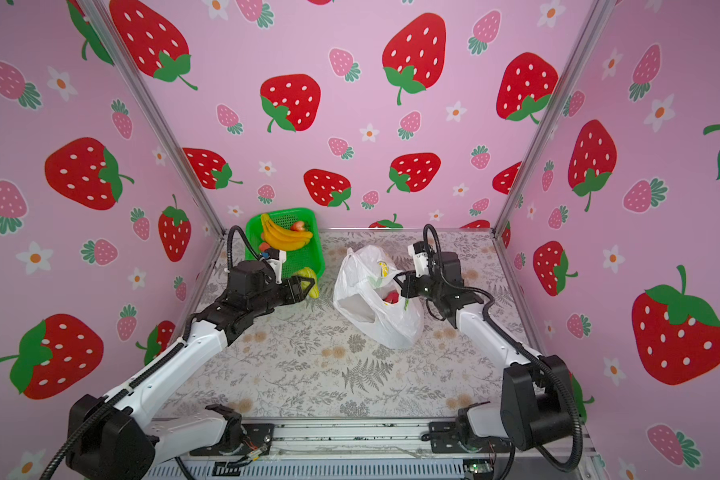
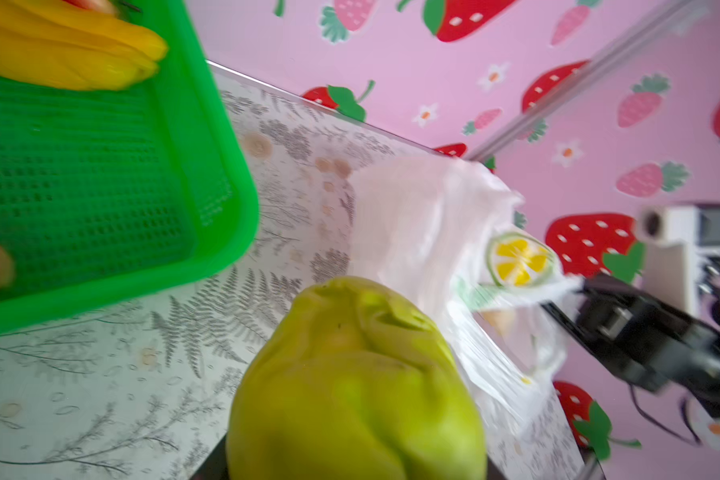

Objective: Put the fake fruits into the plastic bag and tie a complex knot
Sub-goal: 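Carry the green pear with the left gripper into the bag's mouth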

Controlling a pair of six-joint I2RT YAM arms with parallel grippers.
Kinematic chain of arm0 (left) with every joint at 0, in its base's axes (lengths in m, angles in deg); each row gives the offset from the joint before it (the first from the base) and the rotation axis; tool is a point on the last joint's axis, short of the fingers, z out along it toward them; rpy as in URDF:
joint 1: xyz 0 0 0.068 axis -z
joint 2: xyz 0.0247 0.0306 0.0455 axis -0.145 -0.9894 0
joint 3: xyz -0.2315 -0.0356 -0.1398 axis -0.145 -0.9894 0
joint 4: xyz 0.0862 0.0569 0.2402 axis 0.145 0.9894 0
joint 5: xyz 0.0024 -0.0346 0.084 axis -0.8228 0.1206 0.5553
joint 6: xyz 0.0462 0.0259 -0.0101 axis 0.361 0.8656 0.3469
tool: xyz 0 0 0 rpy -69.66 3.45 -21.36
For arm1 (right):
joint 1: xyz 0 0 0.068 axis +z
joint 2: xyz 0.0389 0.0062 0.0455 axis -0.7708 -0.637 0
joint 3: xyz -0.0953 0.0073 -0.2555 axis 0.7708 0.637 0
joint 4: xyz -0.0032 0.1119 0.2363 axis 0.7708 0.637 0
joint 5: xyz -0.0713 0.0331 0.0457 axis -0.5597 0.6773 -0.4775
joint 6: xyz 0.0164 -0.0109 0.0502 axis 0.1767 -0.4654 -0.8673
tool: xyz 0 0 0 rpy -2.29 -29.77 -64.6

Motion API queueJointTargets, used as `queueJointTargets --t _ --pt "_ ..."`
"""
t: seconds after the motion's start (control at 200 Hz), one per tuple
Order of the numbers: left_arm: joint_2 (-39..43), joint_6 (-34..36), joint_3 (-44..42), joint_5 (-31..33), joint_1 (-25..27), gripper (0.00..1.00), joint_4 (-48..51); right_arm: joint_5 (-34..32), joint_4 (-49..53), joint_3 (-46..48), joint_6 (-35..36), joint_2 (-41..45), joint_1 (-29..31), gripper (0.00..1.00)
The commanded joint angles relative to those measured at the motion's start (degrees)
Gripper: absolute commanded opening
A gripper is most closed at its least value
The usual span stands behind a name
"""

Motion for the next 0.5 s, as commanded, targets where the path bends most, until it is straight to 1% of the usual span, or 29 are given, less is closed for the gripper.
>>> queueJointTargets --t 0.0,0.08,0.155,0.26,0.335,0.385,0.4,0.495 --pt "2.59 3.10 0.18 3.36 8.40 0.50 -4.90 1.44 -0.40 0.51 -0.23 0.70 -0.01 0.02" --pt "-0.38 7.00 3.53 3.13 13.55 0.50 -5.04 2.01 0.48 0.42 0.22 1.29 -0.01 0.02" --pt "-5.28 9.60 7.94 2.23 16.95 0.48 -4.66 2.77 1.51 0.45 0.59 1.83 0.08 0.02" --pt "-12.79 12.96 14.36 2.92 20.87 0.46 -4.91 3.80 1.68 1.59 0.24 3.06 0.12 0.02" --pt "-18.06 14.52 18.42 5.40 22.80 0.46 -5.29 4.31 1.64 2.30 -0.10 3.87 0.16 0.02" --pt "-21.33 14.87 20.99 5.54 23.26 0.44 -5.65 4.77 1.53 2.68 -0.27 4.35 0.16 0.02" --pt "-22.15 14.90 21.61 7.14 23.32 0.44 -5.93 4.91 1.55 2.75 -0.32 4.48 0.16 0.02" --pt "-27.05 16.25 24.55 10.88 23.59 0.42 -6.43 5.65 1.21 3.45 -0.85 5.34 0.15 0.02"
